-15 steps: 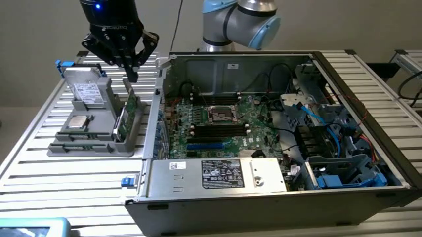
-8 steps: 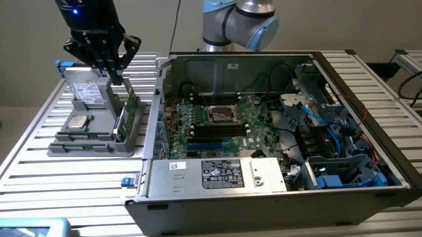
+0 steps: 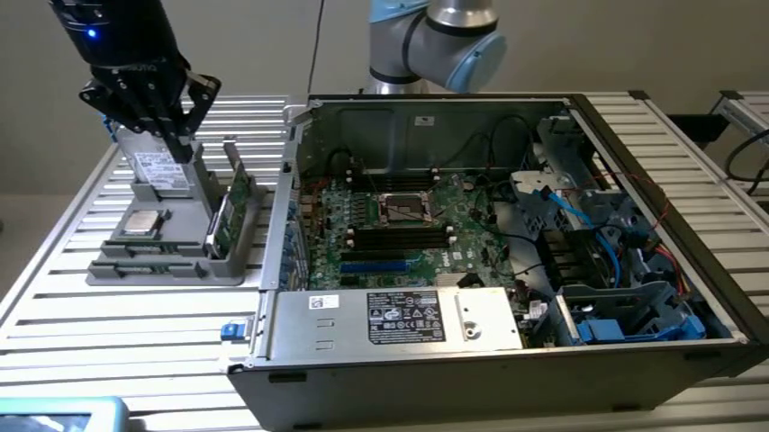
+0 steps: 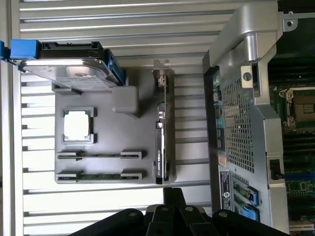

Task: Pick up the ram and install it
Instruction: 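Reach for the ram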

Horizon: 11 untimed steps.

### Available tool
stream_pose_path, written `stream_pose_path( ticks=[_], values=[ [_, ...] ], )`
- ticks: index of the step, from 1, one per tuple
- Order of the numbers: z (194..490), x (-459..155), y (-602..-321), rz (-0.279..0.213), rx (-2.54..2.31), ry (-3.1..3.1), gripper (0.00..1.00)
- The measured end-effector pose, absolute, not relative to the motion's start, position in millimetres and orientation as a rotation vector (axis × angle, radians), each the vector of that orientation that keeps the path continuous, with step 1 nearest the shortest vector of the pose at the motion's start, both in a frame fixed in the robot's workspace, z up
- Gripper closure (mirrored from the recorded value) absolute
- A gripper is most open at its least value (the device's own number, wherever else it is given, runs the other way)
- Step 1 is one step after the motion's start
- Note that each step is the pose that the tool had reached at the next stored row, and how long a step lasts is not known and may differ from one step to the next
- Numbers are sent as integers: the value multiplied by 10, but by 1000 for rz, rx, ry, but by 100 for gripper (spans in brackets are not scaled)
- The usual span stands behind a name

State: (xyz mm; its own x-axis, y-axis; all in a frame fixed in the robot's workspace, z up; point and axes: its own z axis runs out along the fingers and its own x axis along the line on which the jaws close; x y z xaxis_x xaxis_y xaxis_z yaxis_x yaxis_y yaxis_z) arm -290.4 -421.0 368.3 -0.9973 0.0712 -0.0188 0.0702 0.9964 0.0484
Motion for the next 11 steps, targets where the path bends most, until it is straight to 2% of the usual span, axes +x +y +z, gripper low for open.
stream_pose_path(
  ticks=[11],
  values=[
    [3549, -3360, -4222, 67, 110, 3119, 89]
  ],
)
